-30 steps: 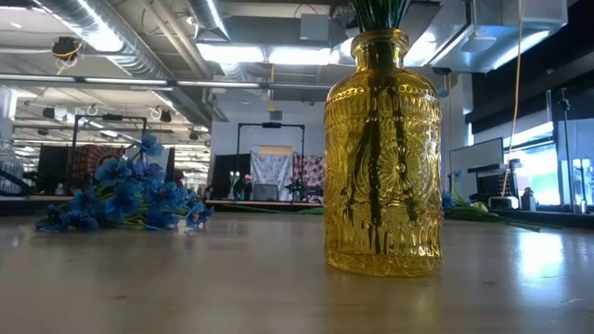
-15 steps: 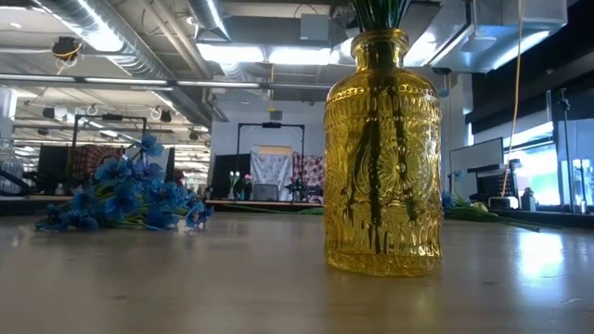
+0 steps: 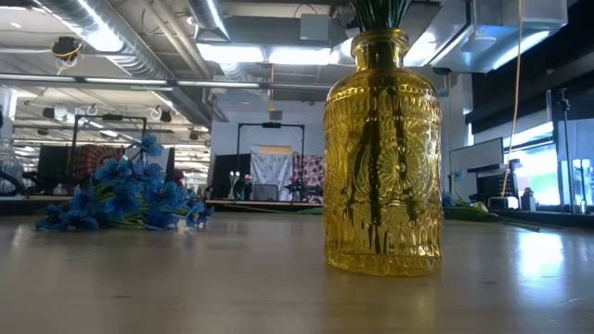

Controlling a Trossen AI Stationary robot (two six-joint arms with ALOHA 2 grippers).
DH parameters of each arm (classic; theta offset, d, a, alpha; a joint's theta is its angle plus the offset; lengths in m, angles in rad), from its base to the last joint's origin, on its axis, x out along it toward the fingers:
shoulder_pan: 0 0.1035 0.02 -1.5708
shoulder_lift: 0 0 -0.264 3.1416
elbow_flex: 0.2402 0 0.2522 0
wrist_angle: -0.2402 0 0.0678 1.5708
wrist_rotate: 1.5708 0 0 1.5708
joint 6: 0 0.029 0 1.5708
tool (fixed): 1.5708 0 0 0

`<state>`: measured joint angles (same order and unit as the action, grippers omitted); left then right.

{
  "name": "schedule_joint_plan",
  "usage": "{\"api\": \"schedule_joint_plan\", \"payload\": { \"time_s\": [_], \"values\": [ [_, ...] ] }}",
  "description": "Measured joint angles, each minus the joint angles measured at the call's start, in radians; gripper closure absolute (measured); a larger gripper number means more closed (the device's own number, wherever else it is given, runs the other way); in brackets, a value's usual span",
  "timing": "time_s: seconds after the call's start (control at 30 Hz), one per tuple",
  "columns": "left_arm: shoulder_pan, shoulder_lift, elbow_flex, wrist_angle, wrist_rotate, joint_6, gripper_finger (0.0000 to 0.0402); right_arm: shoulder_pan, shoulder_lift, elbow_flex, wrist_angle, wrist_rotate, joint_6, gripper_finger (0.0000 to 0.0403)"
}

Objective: Sort flowers into vase by color
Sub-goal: Put the left yellow tulip into the transparent vase

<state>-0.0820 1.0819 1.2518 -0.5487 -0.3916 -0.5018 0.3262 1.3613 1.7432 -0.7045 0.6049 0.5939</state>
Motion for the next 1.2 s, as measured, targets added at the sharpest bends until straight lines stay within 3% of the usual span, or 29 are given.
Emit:
{"api": "schedule_joint_plan", "payload": {
  "time_s": [0.13,0.33,0.5,0.63,0.77,0.93,1.2],
  "values": [
    [0.163,0.127,0.000,0.008,0.135,-0.011,0.0264,0.056,0.000,0.001,-0.032,0.017,-0.023,0.0072],
    [0.255,0.301,0.000,-0.045,0.167,0.050,0.0264,0.161,-0.023,0.001,-0.037,0.030,-0.043,0.0072],
    [0.444,0.384,-0.001,-0.071,0.290,0.097,0.0264,0.237,-0.046,0.001,-0.104,0.046,0.055,0.0072],
    [0.628,0.446,0.000,-0.066,0.337,0.254,0.0264,0.273,-0.048,0.001,-0.194,0.103,0.152,0.0072],
    [0.754,0.560,0.003,-0.058,0.384,0.446,0.0264,0.270,-0.049,0.001,-0.266,0.117,0.229,0.0072],
    [0.848,0.763,0.071,-0.063,0.387,0.565,0.0264,0.209,-0.059,0.001,-0.295,0.152,0.240,0.0072],
    [0.919,0.954,0.162,-0.056,0.402,0.643,0.0264,-0.015,-0.119,0.001,-0.299,0.075,0.181,0.0072]
  ]
}}
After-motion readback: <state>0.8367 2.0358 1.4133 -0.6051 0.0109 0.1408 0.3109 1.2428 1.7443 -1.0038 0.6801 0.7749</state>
